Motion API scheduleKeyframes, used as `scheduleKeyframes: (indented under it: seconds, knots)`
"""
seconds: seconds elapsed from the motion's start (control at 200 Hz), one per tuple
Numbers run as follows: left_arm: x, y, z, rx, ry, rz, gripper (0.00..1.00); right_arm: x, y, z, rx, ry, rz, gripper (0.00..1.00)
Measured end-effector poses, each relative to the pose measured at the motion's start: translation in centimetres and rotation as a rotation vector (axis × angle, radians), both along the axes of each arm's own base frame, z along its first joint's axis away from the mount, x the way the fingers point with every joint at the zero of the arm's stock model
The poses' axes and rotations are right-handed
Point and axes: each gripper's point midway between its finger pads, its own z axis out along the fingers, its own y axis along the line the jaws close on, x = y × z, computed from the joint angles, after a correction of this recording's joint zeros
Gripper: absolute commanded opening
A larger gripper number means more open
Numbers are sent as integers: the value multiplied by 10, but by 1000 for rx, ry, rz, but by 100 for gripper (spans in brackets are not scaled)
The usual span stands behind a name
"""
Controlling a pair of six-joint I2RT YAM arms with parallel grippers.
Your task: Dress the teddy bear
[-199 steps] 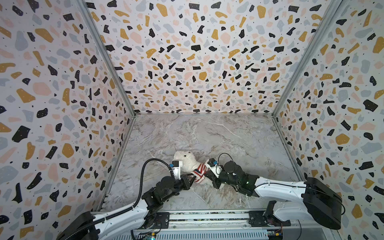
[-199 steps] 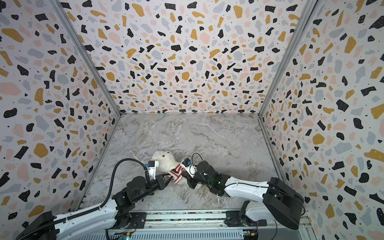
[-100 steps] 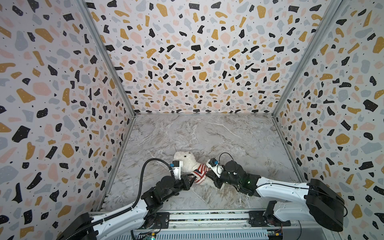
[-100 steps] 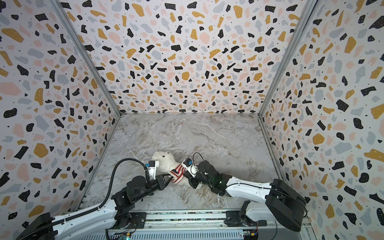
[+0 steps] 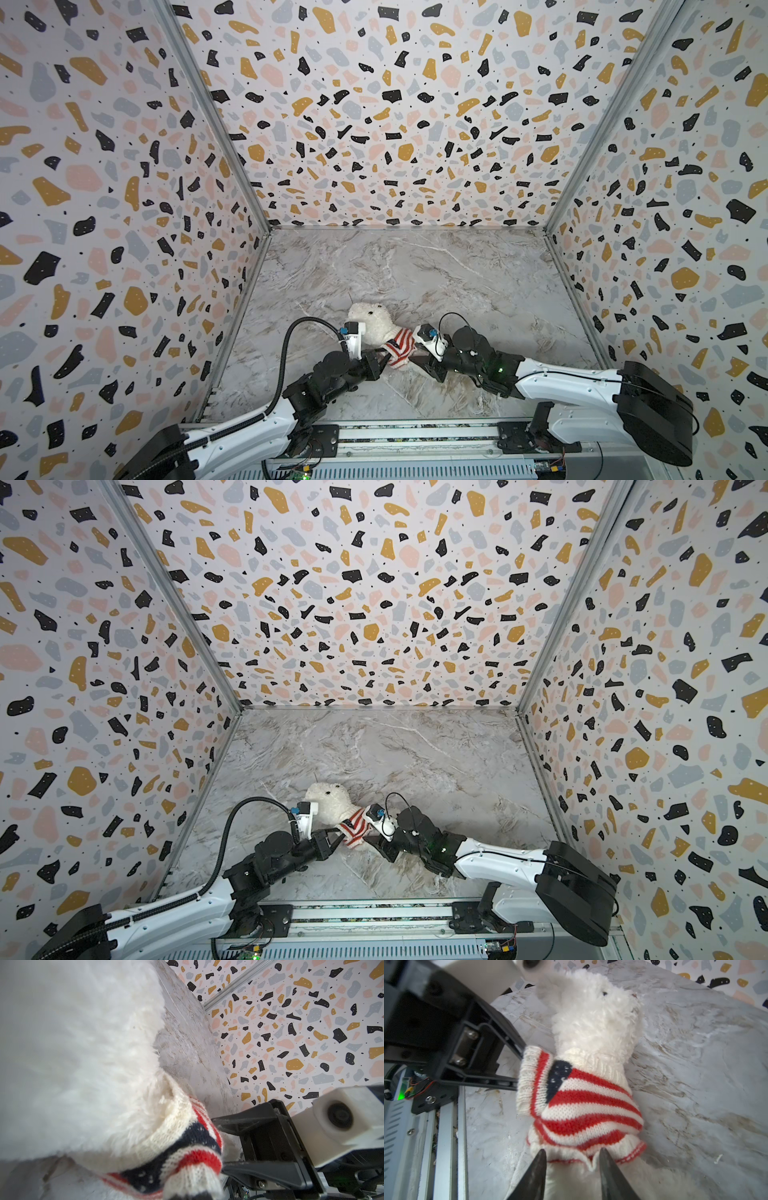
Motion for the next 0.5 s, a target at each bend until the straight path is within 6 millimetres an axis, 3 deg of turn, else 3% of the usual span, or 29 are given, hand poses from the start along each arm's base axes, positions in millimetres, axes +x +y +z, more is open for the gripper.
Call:
scheduleKeyframes:
  seconds: [0.13, 0.325, 0.501]
  knots:
    - [0, 0, -1, 2, 3, -3, 0, -3, 4, 3, 15, -4, 25, 50]
    - [-1, -1, -1, 1, 3, -9, 0, 2, 8, -11, -21, 24, 13, 51]
    - [-3, -2, -1, -2, 6, -20, 0, 5, 8, -12, -24, 31, -7, 46]
